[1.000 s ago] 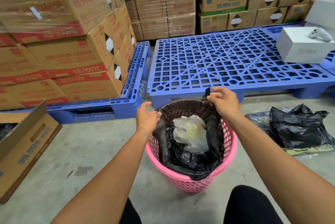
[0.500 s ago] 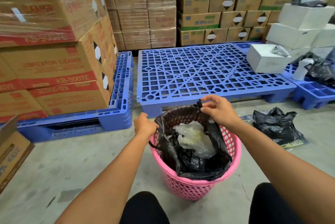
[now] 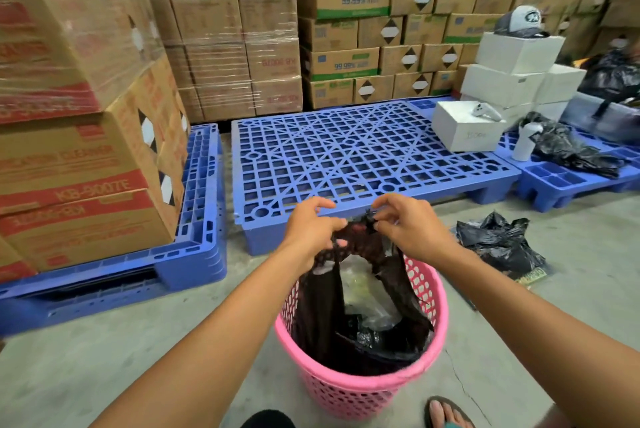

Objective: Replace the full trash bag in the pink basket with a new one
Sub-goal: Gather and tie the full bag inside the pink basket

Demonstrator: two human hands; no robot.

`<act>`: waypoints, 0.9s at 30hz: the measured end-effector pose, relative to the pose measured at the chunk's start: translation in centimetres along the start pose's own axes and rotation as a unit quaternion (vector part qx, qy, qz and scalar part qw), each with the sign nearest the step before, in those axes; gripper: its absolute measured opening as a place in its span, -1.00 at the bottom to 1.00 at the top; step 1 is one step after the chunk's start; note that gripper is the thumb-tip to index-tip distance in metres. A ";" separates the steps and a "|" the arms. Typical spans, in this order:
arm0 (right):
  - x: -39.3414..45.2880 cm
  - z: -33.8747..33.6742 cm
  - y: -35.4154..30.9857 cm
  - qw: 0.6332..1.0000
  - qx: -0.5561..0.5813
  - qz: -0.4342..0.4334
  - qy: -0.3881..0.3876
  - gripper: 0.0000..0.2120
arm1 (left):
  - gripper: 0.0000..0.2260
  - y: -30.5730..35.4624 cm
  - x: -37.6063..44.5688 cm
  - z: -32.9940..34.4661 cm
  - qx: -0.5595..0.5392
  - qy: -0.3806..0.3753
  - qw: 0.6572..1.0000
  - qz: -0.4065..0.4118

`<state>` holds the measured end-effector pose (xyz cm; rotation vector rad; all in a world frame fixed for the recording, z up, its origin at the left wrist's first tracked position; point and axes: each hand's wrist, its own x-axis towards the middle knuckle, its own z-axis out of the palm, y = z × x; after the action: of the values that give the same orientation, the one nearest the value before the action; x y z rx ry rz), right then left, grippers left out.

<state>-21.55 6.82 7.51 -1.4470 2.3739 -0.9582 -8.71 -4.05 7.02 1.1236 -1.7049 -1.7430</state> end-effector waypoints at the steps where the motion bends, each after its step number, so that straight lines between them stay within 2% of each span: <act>1: -0.1 0.0 -0.2 1.000 0.018 -0.010 0.012 -0.77 | -0.78 0.8 -0.5 0.7 -0.023 -0.027 0.999 -0.010; 4: -0.6 -0.4 -0.5 0.997 0.069 -0.031 0.032 -0.77 | -0.82 2.6 -1.2 1.7 -0.043 -0.093 0.993 -0.065; 7: -1.1 -0.5 -0.5 0.996 0.084 -0.038 0.020 -0.76 | -0.66 3.2 -0.7 1.4 -0.044 -0.104 0.987 -0.113; 9: -1.4 -0.4 -0.7 0.995 0.085 -0.046 0.010 -0.74 | -0.63 3.5 -0.4 1.1 -0.048 -0.108 0.985 -0.125; 14: -1.9 0.3 -1.4 0.993 0.104 -0.058 0.005 -0.70 | -0.79 3.5 0.4 0.9 -0.044 -0.073 0.991 -0.107; 17: -2.2 0.5 -1.4 0.991 0.120 -0.061 0.016 -0.70 | -0.79 3.2 0.9 0.8 -0.036 -0.066 0.992 -0.098; 20: -2.4 0.6 -1.1 0.990 0.125 -0.061 0.018 -0.70 | -0.84 3.2 0.9 0.7 -0.053 -0.090 0.989 -0.108; 23: -2.5 0.5 -0.7 0.992 0.107 -0.068 0.018 -0.67 | -0.81 3.4 0.9 0.6 -0.027 -0.118 0.987 -0.110; 27: -2.6 0.4 -0.6 0.993 0.090 -0.081 -0.004 -0.54 | -0.96 3.3 0.7 1.0 -0.003 -0.155 0.979 -0.133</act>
<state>-19.60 8.69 7.22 -1.5867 2.1268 -1.1687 -10.57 -4.46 9.93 1.1703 -1.7873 -2.1836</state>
